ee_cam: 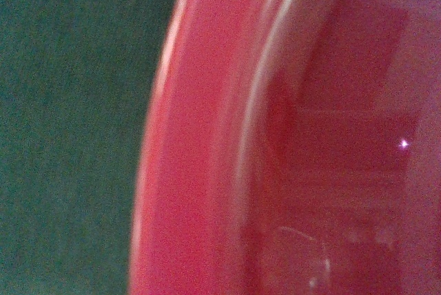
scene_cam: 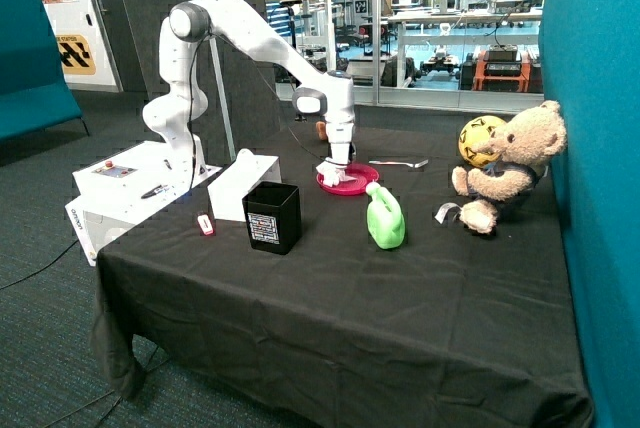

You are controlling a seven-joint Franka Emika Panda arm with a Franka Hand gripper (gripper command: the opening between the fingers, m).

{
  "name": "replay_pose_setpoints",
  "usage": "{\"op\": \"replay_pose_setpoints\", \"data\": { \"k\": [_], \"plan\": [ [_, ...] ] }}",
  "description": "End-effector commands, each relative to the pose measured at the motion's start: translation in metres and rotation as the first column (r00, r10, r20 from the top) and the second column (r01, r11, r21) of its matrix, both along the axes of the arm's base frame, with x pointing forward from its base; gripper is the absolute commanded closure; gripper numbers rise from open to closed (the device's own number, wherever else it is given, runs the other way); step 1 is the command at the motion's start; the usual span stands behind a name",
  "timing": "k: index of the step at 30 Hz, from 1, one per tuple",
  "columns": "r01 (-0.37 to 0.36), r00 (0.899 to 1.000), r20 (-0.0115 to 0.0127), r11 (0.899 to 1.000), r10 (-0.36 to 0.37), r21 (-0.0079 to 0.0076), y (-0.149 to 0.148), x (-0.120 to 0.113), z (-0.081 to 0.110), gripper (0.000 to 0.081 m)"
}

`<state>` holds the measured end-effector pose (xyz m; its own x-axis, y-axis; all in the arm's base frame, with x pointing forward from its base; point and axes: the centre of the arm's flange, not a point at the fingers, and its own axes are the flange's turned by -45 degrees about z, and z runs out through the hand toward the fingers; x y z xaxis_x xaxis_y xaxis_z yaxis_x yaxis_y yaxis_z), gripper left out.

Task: Dry the plate

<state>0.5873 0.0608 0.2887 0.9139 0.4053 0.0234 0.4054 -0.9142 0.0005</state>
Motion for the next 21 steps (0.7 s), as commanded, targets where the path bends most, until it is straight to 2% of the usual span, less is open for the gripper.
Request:
{"op": "replay_pose_setpoints", "data": {
  "k": [1, 14, 17, 21],
  "plan": [
    [-0.001, 1.0, -0.0216, 1.0, 0.001, -0.009, 0.003, 0.039, 0.007, 0.0808],
    [0.062, 0.998, -0.0216, 0.998, -0.062, -0.009, -0.016, 0.065, 0.004, 0.0808],
    [0.108, 0.994, -0.0216, 0.994, -0.108, -0.009, -0.027, 0.071, 0.001, 0.0808],
    [0.13, 0.991, -0.0216, 0.991, -0.13, -0.009, -0.037, 0.075, -0.004, 0.0808]
  ]
}}
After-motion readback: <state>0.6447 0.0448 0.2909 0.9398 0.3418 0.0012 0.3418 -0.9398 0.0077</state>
